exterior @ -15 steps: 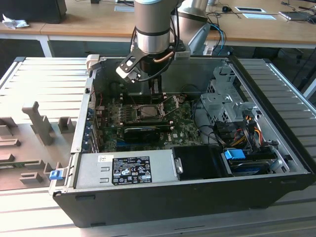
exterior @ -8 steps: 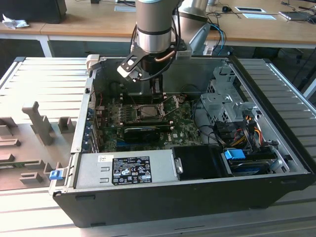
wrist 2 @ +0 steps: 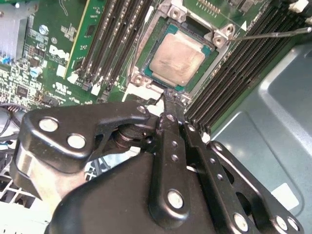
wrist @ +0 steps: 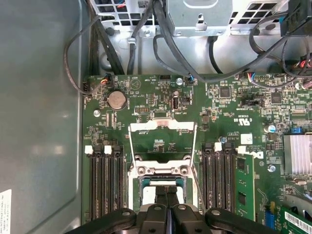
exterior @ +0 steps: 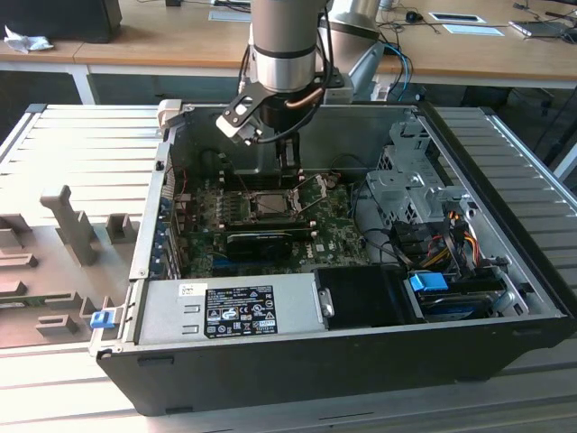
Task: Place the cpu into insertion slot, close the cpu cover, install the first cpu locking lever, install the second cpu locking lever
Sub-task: 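Close the cpu cover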
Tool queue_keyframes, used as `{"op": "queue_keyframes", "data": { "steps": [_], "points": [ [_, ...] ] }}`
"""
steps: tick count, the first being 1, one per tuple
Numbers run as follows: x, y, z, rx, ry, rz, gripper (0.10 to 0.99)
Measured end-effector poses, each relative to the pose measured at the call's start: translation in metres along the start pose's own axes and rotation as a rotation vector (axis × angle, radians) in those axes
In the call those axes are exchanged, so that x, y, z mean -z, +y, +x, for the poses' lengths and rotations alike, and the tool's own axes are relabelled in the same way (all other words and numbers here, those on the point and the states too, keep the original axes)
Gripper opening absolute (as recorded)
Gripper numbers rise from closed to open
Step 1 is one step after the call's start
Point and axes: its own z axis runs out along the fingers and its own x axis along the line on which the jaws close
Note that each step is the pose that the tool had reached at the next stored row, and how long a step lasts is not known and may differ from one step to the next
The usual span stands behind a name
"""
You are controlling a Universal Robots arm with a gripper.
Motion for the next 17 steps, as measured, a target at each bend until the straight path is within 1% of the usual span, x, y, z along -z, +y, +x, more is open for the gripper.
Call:
{"op": "queue_keyframes", "data": {
  "steps": [3, 4, 7, 11, 13, 15, 17],
  "points": [
    [0.0023, 0.0006, 0.0001, 0.000, 0.0003, 0.000, 0.106],
    [0.0021, 0.0018, 0.0001, 0.000, 0.0005, 0.000, 0.106],
    [0.0026, 0.0087, 0.0002, 0.000, 0.0002, 0.000, 0.106],
    [0.0091, 0.0098, 0.0004, 0.000, 0.0004, 0.000, 0.106],
    [0.0090, 0.0116, 0.0004, 0.000, 0.0005, 0.000, 0.106],
    [0.0087, 0.0165, 0.0005, 0.000, 0.0002, 0.000, 0.106],
    [0.0095, 0.0179, 0.0005, 0.000, 0.0000, 0.000, 0.106]
  ]
}}
